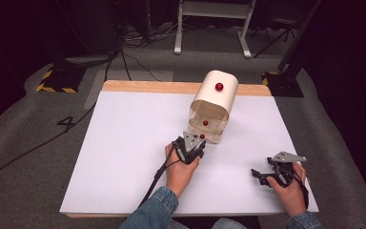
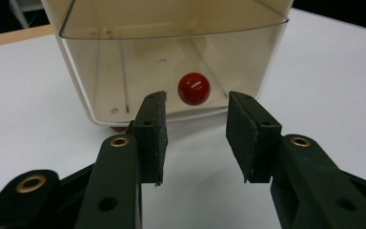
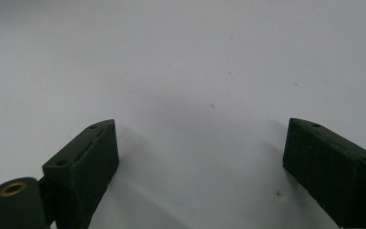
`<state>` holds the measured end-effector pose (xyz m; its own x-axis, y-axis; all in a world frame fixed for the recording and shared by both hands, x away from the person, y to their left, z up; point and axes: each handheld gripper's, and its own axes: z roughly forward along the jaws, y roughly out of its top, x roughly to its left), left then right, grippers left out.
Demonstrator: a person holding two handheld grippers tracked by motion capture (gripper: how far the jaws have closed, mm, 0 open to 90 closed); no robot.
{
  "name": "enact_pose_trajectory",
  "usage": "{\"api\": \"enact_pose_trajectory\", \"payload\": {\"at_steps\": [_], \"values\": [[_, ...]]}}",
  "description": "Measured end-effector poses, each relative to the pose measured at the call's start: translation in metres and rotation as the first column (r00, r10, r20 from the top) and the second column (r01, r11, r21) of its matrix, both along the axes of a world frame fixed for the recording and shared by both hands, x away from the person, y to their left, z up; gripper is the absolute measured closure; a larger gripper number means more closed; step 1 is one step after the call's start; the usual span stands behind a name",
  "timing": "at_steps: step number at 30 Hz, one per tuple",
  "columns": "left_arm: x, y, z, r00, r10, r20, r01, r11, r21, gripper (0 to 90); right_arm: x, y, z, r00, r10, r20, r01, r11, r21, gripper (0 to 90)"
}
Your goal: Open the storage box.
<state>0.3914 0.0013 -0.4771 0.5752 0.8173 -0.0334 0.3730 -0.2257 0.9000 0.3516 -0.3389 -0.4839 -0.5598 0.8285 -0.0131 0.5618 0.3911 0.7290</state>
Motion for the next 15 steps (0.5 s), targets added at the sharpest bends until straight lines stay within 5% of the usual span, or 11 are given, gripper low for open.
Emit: {"api": "enact_pose_trajectory", "payload": {"at_steps": [7, 15], "values": [[0.0078, -0.0078, 0.0003, 0.9985, 0.045, -0.029, -0.045, 0.9986, 0.028, 62.6, 0.0001, 0.0000, 0.0001, 1.0000, 0.000, -0.003, 0.000, 1.0000, 0.000, 11.8], [0.0075, -0.0103, 0.0022, 0.9984, 0.033, -0.045, -0.031, 0.9988, 0.038, 74.1, 0.0001, -0.0001, 0.0001, 1.0000, 0.000, -0.002, 0.000, 1.0000, 0.000, 11.8]]}}
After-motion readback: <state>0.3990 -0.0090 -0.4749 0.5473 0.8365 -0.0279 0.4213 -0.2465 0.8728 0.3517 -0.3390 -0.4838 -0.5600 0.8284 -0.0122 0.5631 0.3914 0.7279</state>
